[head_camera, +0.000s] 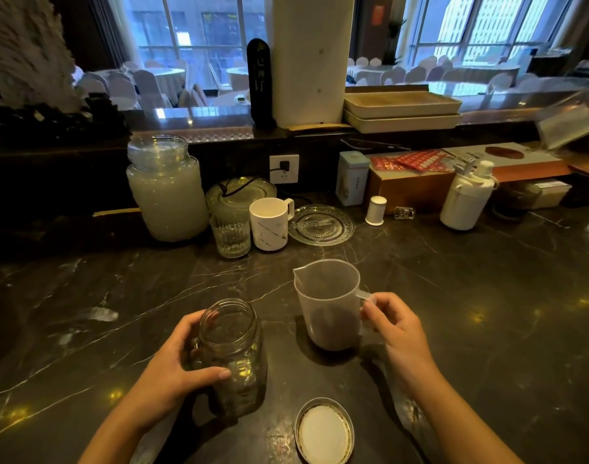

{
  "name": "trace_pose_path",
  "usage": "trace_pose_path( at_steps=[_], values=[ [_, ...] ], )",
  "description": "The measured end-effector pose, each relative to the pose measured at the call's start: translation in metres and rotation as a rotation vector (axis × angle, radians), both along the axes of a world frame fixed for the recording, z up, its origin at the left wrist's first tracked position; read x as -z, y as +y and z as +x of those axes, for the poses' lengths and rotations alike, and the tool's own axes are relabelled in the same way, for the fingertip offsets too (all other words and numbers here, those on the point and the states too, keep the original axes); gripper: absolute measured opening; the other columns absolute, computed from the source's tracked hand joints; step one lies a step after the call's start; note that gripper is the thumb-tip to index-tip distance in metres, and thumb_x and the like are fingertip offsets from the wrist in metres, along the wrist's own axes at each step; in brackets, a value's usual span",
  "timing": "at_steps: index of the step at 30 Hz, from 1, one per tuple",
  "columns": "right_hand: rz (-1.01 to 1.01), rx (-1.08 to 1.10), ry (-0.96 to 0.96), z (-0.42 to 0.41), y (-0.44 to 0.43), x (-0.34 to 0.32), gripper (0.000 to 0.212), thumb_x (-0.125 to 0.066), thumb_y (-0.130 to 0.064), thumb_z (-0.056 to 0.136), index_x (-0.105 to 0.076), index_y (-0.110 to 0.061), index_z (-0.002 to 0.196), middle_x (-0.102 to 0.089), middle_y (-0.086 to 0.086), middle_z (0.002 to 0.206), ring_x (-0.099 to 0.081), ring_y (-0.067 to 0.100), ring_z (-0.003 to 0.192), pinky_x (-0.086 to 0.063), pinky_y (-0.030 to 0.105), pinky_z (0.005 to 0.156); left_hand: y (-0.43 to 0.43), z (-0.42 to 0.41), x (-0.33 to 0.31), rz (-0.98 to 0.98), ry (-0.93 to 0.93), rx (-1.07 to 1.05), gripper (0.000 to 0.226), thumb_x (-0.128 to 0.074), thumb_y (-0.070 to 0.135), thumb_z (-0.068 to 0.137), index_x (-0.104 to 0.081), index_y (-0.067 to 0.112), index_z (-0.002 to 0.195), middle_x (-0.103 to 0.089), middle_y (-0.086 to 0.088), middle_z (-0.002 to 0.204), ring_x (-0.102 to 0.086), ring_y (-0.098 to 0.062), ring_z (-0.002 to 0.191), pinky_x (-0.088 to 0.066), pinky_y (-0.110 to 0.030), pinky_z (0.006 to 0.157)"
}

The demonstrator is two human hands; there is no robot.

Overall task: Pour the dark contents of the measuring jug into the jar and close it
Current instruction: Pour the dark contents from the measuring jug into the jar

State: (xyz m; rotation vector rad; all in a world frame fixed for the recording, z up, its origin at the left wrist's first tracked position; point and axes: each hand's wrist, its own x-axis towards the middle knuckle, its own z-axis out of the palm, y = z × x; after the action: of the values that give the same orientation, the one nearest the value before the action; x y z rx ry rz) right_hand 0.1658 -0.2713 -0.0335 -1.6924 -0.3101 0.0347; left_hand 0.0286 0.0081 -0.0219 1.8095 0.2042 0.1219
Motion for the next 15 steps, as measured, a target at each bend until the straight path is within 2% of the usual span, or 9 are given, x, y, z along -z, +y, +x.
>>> trace_pose_path(
  at_steps=[3,5,8,10,13,15],
  values=[
    [0.146,0.014,0.092,0.000,0.007,-0.003,0.014,-0.052,-0.035,0.086,-0.064,-0.027,0.087,-0.066,-0.008,0.082,-0.060,0.002,0.076,-0.050,0.016,0.059,0.000,-0.001,0.001,0.004,0.002,-0.009,0.078,-0.085,0.042,0.043,-0.050,0.048,0.112,-0.061,0.027,0.115,-0.060,0.001,0.107,-0.048,-0.025,0.085],
    [0.190,0.045,0.095,0.002,0.010,-0.004,0.019,-0.049,-0.037,0.086,-0.063,-0.025,0.088,-0.066,-0.007,0.086,-0.060,0.006,0.080,-0.048,0.020,0.062,0.001,-0.001,0.002,0.005,0.011,-0.015,0.078,-0.085,0.045,0.042,-0.050,0.051,0.111,-0.060,0.029,0.114,-0.059,0.002,0.107,-0.047,-0.025,0.085],
    [0.267,0.106,0.050,0.005,0.012,-0.013,0.022,-0.054,-0.037,0.082,-0.062,-0.021,0.070,-0.062,-0.006,0.069,-0.057,0.008,0.067,-0.045,0.018,0.056,0.002,0.000,0.003,0.018,0.030,-0.016,0.078,-0.086,0.047,0.043,-0.049,0.053,0.111,-0.060,0.029,0.112,-0.058,0.002,0.109,-0.047,-0.026,0.087],
    [0.348,0.148,0.086,0.009,0.011,-0.020,0.028,-0.060,-0.040,0.075,-0.059,-0.020,0.056,-0.055,-0.003,0.055,-0.052,0.012,0.058,-0.044,0.022,0.054,0.003,0.001,0.004,0.030,0.024,-0.025,0.077,-0.086,0.044,0.044,-0.049,0.052,0.111,-0.061,0.027,0.114,-0.059,-0.001,0.109,-0.047,-0.029,0.090],
    [0.361,0.150,0.094,0.015,0.010,-0.030,0.030,-0.063,-0.040,0.071,-0.057,-0.018,0.050,-0.050,0.002,0.053,-0.046,0.021,0.058,-0.040,0.035,0.061,0.003,0.002,0.006,0.045,0.019,-0.034,0.077,-0.087,0.041,0.045,-0.050,0.052,0.111,-0.061,0.024,0.116,-0.059,-0.002,0.110,-0.047,-0.030,0.093],
    [0.320,0.118,0.066,0.018,0.012,-0.038,0.032,-0.063,-0.042,0.069,-0.055,-0.019,0.047,-0.048,-0.003,0.047,-0.044,0.016,0.052,-0.038,0.033,0.057,0.004,0.001,0.009,0.046,0.020,-0.047,0.080,-0.087,0.040,0.045,-0.049,0.049,0.115,-0.062,0.015,0.119,-0.059,-0.004,0.112,-0.047,-0.031,0.095]
  ],
)
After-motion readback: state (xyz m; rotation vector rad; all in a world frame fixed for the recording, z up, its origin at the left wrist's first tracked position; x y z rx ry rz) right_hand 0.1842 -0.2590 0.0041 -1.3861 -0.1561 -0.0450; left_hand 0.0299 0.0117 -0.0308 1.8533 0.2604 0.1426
